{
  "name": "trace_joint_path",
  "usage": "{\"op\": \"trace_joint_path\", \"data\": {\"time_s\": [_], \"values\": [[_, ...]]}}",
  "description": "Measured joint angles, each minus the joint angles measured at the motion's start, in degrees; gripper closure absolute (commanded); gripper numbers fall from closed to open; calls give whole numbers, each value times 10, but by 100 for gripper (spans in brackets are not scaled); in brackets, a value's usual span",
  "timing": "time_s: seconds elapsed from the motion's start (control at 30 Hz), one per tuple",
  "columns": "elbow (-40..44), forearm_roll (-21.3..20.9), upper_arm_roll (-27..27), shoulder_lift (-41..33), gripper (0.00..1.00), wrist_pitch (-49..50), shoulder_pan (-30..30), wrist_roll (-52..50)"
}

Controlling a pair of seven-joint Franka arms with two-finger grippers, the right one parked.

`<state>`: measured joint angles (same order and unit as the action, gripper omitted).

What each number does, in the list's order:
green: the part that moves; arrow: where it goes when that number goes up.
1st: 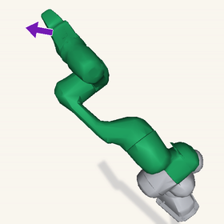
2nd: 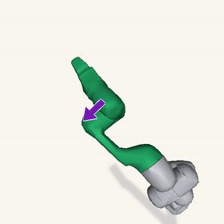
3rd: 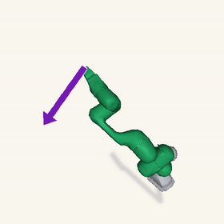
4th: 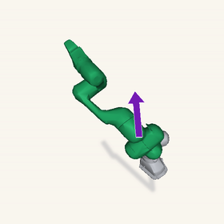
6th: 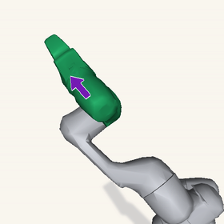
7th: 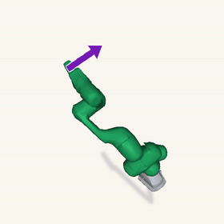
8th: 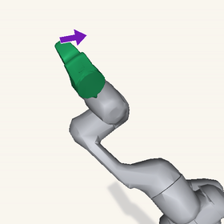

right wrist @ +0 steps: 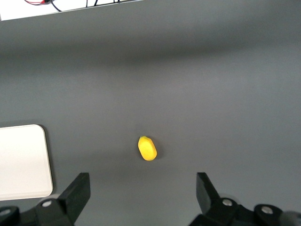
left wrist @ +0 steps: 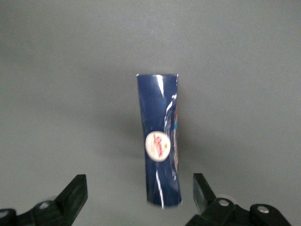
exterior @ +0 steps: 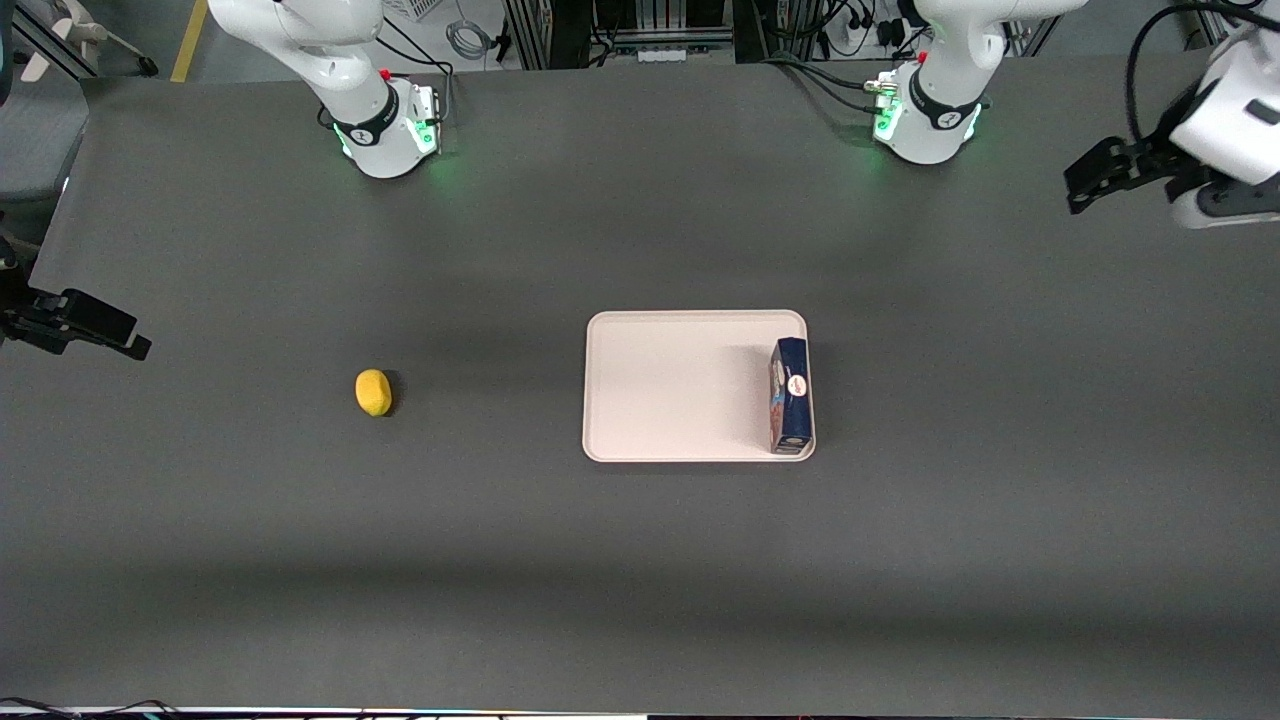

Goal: Place cookie box on tray

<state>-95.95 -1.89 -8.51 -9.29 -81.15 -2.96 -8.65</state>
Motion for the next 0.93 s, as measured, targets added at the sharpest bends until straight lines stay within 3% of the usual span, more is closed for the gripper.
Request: {"op": "trace_joint_path", "data": {"time_s": [0.2, 0.33, 0.93], "values": [[-124, 1, 37, -69, 0, -78, -5, 38], [-163, 4, 39, -90, 0, -99, -5, 40], [-135, 9, 37, -93, 0, -85, -4, 40]]}}
